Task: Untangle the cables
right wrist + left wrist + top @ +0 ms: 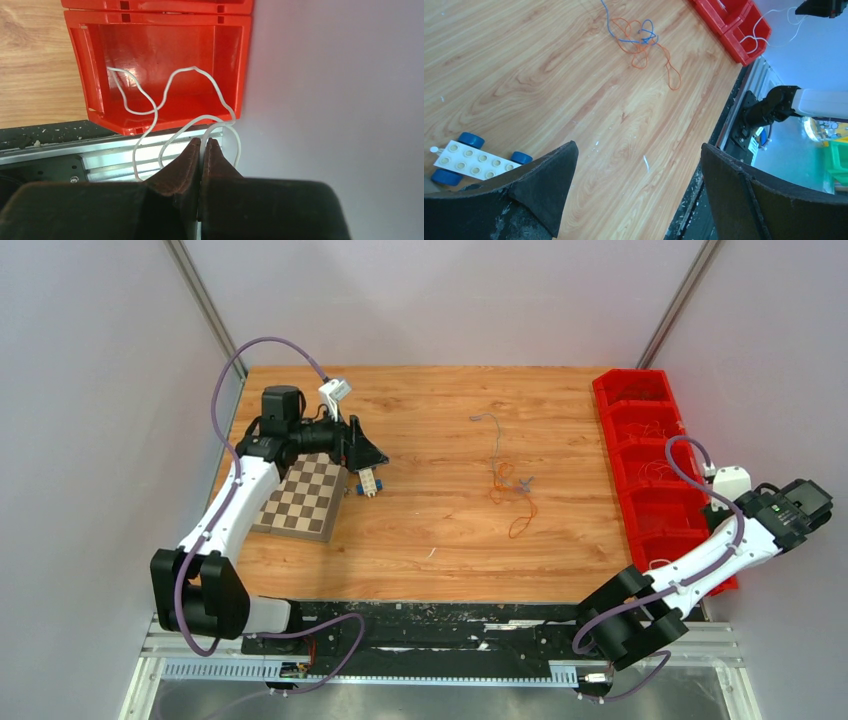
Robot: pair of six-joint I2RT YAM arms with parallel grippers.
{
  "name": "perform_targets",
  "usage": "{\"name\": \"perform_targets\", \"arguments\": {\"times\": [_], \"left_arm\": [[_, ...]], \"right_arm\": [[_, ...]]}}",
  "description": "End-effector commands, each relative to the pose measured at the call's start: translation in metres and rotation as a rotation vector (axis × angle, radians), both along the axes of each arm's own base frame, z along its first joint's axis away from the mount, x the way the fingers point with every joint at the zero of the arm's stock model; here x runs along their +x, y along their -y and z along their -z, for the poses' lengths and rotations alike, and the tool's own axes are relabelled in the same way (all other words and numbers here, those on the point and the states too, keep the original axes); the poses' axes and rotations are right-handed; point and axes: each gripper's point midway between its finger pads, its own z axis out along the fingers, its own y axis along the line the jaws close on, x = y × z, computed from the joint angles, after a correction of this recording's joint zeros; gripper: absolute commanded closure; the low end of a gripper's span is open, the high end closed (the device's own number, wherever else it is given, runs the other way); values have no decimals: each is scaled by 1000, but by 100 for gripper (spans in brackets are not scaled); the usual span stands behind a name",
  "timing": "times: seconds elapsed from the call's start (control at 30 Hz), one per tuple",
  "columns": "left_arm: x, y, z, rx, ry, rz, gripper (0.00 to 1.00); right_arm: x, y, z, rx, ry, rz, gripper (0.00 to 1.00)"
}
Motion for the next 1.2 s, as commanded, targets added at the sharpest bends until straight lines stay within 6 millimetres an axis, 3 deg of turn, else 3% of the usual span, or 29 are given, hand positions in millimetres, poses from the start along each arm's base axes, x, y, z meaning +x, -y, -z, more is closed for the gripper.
{"name": "perform_targets", "arguments": {"times": [0.0, 0.17, 0.33, 0.4, 0.5, 0.6, 0.7, 0.87, 0.97, 1.07, 1.17], "left_arm": [[4, 0, -13, 23, 67, 26, 0], [6, 0, -15, 31, 71, 32, 0], [7, 0, -16, 39, 74, 38, 0], [7, 0, -14, 44, 73, 38, 0], [7, -1, -14, 46, 67, 37, 0], [9, -1, -16, 48, 67, 35, 0], [11, -1, -15, 48, 66, 34, 0], [15, 2, -13, 34, 47, 36, 0], [17, 7, -11, -12, 13, 38, 0], [19, 26, -1, -64, -20, 84, 0], [23, 63, 7, -67, -40, 159, 0]], "right_arm": [[6, 14, 7, -62, 22, -13, 100], [8, 10, 27, -31, 24, -15, 100], [15, 8, 36, 1, 33, -6, 79], [22, 9, 32, 12, 61, 5, 75], [32, 8, 26, 29, 80, 15, 59], [42, -4, 12, 62, 112, -13, 48], [63, -39, -4, 164, 162, -85, 37], [113, -143, -20, 438, 224, -291, 24], [142, -209, -12, 611, 198, -393, 19], [164, -262, 11, 695, 125, -507, 16], [190, -288, 26, 737, 108, -578, 17]]}}
